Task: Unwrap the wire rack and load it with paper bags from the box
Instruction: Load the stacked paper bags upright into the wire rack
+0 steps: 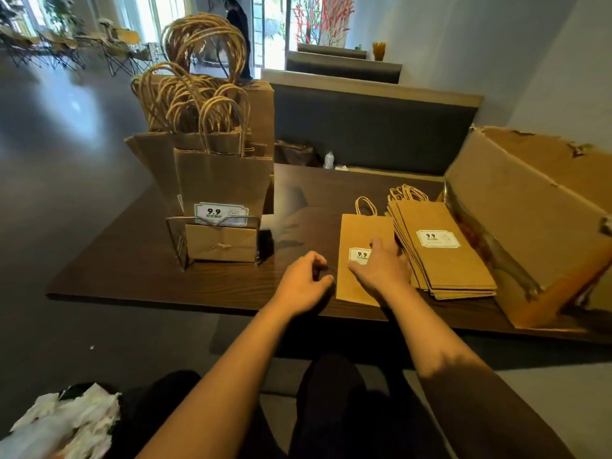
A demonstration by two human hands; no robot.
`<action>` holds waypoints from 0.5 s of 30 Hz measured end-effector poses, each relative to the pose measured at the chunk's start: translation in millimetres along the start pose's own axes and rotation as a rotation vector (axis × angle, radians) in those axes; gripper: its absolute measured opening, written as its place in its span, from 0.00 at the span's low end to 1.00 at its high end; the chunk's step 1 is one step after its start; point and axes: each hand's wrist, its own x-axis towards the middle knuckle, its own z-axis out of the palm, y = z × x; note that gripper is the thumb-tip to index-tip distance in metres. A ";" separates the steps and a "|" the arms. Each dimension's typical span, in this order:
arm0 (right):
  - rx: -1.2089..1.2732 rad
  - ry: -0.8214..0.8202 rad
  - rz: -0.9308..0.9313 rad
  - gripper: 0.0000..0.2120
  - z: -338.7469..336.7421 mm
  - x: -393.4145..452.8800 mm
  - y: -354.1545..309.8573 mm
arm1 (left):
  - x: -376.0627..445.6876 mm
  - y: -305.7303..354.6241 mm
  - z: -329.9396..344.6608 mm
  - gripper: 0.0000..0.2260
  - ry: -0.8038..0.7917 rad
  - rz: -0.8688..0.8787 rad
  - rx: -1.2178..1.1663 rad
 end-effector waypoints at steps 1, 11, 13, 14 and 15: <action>-0.007 -0.014 -0.004 0.38 9.1 -1.2 2.0 | 2.7 1.0 6.4 0.15 -0.001 0.006 0.017; 0.326 0.542 -0.254 0.13 -12.0 3.7 17.1 | 19.3 2.8 35.8 0.25 -0.050 0.078 0.646; 0.112 0.467 -0.033 0.23 -26.3 23.8 40.8 | 23.6 -0.1 33.9 0.25 -0.051 0.056 0.654; 0.005 0.352 0.097 0.29 -32.2 32.1 52.7 | 24.4 -2.1 32.5 0.25 -0.056 0.053 0.652; -0.060 0.245 0.204 0.35 -36.0 39.9 65.0 | 25.7 -3.2 30.9 0.25 -0.069 0.053 0.645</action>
